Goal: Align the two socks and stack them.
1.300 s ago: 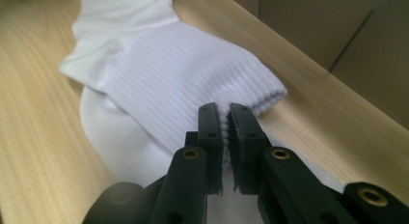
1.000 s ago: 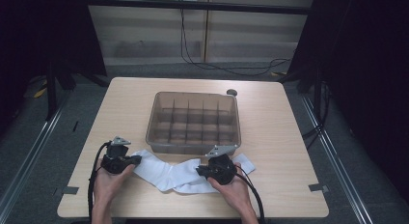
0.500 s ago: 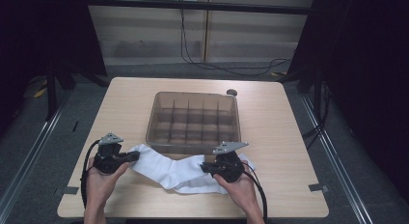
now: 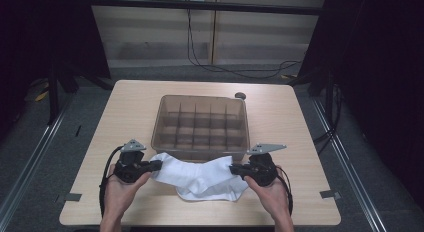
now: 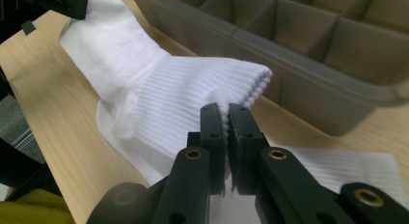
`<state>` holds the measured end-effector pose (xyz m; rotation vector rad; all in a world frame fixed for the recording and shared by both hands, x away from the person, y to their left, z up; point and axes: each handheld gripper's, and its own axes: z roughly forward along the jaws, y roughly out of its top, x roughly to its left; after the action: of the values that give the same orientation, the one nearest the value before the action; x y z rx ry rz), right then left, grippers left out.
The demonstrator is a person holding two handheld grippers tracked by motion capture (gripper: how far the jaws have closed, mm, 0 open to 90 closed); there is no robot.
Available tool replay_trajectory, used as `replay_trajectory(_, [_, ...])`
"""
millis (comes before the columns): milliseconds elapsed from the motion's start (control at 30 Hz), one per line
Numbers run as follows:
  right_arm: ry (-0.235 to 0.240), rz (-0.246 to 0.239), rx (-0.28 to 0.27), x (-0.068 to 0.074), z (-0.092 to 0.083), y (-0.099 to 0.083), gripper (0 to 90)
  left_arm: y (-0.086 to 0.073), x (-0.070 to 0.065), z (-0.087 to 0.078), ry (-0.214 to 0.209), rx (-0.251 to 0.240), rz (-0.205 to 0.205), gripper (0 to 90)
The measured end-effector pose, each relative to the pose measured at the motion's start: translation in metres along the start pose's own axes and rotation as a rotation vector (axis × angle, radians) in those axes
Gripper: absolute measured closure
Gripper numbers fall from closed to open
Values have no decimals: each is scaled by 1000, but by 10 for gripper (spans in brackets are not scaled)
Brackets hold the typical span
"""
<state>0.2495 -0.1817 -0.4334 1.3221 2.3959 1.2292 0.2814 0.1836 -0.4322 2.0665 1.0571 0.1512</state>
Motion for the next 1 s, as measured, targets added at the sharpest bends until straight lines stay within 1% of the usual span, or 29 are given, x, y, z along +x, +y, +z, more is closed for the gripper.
replay_trajectory(100, [-11, 24, -5, -8, -10, -5, 858, 2, -7, 4, -17, 7, 8, 879])
replay_trajectory(133, [-14, 34, -11, -11, -13, -7, 858, 3, -9, 6, -30, 17, 15, 879])
replay_trajectory(200, [-19, 53, -16, -16, -18, -10, 858, 3, -15, 10, -43, 18, 19, 880])
replay_trajectory(267, [-31, 72, -21, -21, -24, -14, 858, 3, -19, 14, -50, 34, 32, 880])
replay_trajectory(300, [-36, 81, -21, -23, -26, -16, 858, 3, -22, 17, -60, 32, 27, 879])
replay_trajectory(333, [-45, 88, -19, -25, -28, -17, 858, 3, -25, 20, -74, 39, 28, 879])
replay_trajectory(400, [-65, 101, -9, -29, -31, -20, 858, 3, -30, 25, -79, 50, 32, 880])
replay_trajectory(433, [-70, 110, -6, -32, -33, -21, 858, 3, -32, 27, -93, 54, 31, 879])
replay_trajectory(467, [-75, 112, -6, -34, -33, -21, 858, 3, -34, 28, -118, 52, 29, 879])
replay_trajectory(500, [-90, 113, 2, -35, -35, -22, 858, 3, -36, 29, -130, 52, 29, 880])
replay_trajectory(533, [-102, 116, 11, -37, -36, -23, 858, 3, -38, 30, -126, 55, 28, 879])
replay_trajectory(567, [-105, 121, 10, -39, -37, -24, 858, 4, -40, 31, -121, 55, 27, 880])
replay_trajectory(633, [-99, 142, 11, -43, -38, -25, 858, 5, -44, 33, -126, 63, 32, 880])
replay_trajectory(700, [-107, 155, 26, -48, -37, -26, 858, 5, -47, 35, -131, 65, 29, 880])
replay_trajectory(800, [-122, 165, 42, -55, -34, -27, 857, 5, -51, 39, -143, 73, 15, 880])
replay_trajectory(900, [-139, 167, 61, -59, -33, -27, 856, 4, -55, 43, -165, 80, 10, 879])
replay_trajectory(1000, [-155, 173, 88, -66, -29, -27, 854, 1, -58, 49, -174, 94, 4, 879])
